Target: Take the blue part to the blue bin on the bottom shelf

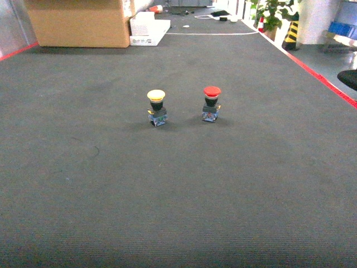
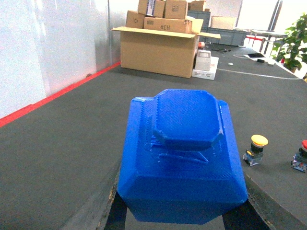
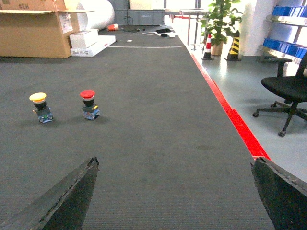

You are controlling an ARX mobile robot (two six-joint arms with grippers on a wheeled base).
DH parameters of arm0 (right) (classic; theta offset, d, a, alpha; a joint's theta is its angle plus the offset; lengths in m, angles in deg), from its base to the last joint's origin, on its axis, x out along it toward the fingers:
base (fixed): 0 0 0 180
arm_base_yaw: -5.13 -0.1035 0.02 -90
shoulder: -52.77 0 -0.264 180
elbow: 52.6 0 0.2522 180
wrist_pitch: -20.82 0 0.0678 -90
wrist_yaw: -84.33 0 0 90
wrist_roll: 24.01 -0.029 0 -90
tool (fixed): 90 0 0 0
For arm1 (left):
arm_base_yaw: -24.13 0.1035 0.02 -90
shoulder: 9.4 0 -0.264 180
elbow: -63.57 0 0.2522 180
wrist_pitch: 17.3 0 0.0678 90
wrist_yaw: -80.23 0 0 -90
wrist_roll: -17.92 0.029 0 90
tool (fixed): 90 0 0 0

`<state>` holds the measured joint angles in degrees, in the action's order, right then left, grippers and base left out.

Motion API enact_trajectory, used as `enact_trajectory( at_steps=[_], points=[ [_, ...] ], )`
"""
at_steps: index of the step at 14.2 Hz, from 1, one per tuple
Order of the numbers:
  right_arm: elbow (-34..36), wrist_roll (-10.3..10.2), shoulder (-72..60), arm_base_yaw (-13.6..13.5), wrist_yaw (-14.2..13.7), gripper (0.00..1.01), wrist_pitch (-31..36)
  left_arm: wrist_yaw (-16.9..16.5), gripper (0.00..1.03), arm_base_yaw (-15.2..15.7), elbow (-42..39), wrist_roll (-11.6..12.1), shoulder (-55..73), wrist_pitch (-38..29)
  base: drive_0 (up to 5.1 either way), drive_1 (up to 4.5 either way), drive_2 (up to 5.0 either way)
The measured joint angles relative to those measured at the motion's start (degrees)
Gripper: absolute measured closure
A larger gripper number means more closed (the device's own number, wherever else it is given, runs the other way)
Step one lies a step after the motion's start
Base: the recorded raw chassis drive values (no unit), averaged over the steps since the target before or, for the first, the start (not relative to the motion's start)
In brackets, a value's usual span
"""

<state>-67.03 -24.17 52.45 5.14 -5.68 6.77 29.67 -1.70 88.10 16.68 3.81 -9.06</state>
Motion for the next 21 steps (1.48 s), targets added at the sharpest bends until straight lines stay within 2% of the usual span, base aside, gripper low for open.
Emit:
enact_trajectory(
  at_steps=[3, 7, 9, 21],
  points=[
    [0.0, 0.02, 0.0, 0.0, 0.0, 0.03, -0.07, 0.0, 0.59, -0.02, 0.0, 0.02, 0.07, 0.04, 0.0, 0.0, 0.0],
    [0.0, 0.0, 0.0, 0.0, 0.0, 0.03, 0.15, 0.0, 0.59, -0.02, 0.0, 0.02, -0.04, -0.02, 0.0, -4.06, 4.0],
    [0.0, 0.02, 0.0, 0.0, 0.02, 0.03, 0.04, 0.02, 0.59, 0.0, 0.0, 0.04, -0.22, -0.02, 0.0, 0.0, 0.0],
    [0.0, 0.0, 0.0, 0.0, 0.0, 0.03, 0.0, -0.02, 0.59, -0.11, 0.0, 0.11, -0.15, 0.0, -1.7, -1.67, -1.7]
  ],
)
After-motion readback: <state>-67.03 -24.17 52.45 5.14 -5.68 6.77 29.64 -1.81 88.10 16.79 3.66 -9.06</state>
